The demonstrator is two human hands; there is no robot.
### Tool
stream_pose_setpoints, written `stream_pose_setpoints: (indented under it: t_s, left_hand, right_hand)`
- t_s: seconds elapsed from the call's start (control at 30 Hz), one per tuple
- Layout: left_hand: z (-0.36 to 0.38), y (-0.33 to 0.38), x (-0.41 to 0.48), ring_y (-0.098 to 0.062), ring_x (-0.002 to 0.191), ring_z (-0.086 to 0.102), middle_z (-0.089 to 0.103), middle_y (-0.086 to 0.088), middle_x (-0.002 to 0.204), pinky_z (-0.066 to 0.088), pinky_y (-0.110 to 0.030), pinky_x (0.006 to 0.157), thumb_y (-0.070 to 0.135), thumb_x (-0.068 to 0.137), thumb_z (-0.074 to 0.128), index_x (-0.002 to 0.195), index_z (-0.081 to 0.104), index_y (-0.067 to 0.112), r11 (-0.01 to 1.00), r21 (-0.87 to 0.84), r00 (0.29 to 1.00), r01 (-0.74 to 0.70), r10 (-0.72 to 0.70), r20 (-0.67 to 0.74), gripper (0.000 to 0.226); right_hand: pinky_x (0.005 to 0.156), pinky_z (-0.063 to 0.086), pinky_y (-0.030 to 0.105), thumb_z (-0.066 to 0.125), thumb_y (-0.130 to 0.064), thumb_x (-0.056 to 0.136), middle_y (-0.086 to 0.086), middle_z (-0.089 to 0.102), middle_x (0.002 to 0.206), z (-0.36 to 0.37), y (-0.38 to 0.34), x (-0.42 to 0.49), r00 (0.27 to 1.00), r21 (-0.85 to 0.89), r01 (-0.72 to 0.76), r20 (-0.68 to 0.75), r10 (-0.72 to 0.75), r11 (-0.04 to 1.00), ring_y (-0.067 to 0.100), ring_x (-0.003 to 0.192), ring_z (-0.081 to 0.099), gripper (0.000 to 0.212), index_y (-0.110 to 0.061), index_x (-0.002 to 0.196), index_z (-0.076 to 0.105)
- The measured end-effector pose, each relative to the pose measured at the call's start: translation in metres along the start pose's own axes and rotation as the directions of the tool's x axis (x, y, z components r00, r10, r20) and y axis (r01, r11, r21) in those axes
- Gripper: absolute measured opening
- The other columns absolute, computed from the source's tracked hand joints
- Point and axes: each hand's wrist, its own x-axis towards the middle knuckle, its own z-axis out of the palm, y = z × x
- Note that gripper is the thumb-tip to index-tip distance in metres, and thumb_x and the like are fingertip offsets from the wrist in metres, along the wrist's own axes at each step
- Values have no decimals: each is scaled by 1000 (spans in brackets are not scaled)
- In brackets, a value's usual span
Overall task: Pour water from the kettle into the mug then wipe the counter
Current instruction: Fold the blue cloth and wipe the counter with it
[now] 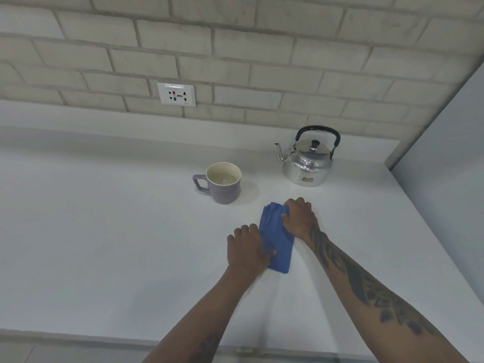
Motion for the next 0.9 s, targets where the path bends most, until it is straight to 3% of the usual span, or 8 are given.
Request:
stream_pose_setpoints:
  t_s: [0.13,0.23,0.3,0.37,0.43,0.6,0.8,0.9]
  left_hand:
    - [2,4,5,-26,104,58,62,-6,110,41,-34,83,55,77,67,111,49,11,995,-64,997,70,-68,36,58]
    - [1,3,8,-26,100,60,63,-5,106,41,-33,78,50,76,69,107,49,11,983,-144,990,118,-104,99,54]
    - [2,2,9,-25,97,61,62,-3,100,42,-32,76,48,75,70,100,49,13,971,-195,984,139,-113,138,48]
    - [1,-1,9,-24,92,60,59,-1,93,43,-31,72,47,73,71,91,48,15,961,-237,983,140,-107,147,42]
    - [2,-6,8,-21,87,59,59,0,92,42,-29,65,44,72,71,84,48,17,948,-293,987,126,-89,136,37]
    - [4,-33,-6,-6,60,45,48,11,72,34,-22,52,31,73,73,68,37,27,838,-527,989,141,-95,114,37]
    - [-24,-93,-27,-9,62,49,53,7,73,36,-21,55,24,70,80,72,44,23,690,-698,974,191,-222,46,35]
    - [-44,-125,-40,-7,64,55,59,6,78,39,-18,54,25,69,83,78,51,25,618,-752,950,229,-311,33,33]
  right_hand:
    - [88,41,38,48,-15,89,15,54,119,-4,2,8,1000,50,-15,-3,15,999,33,115,43,29,-9,117,55]
    - [80,43,36,47,-11,84,11,65,99,-12,-2,12,998,87,-57,21,56,995,35,108,50,19,-9,95,61]
    - [74,45,33,47,-9,80,12,65,88,-19,-6,14,995,141,-86,60,78,986,36,103,57,18,-1,84,63]
    - [66,40,30,49,-2,77,18,64,83,-27,-9,13,994,238,-89,88,70,967,30,90,62,25,13,90,64]
    - [63,37,27,52,0,75,15,62,80,-37,-15,7,996,320,-56,82,32,946,21,77,55,30,15,97,64]
    - [60,44,20,66,-8,77,0,66,81,-66,-42,-18,988,441,113,42,-147,890,14,78,60,13,-6,89,72]
    - [70,49,26,71,-13,79,5,71,84,-79,-104,-32,944,496,288,-5,-329,819,12,76,61,6,-11,85,73]
    - [65,44,21,72,-13,80,1,66,80,-74,-147,-30,911,485,364,-6,-413,796,11,75,58,2,-13,81,71]
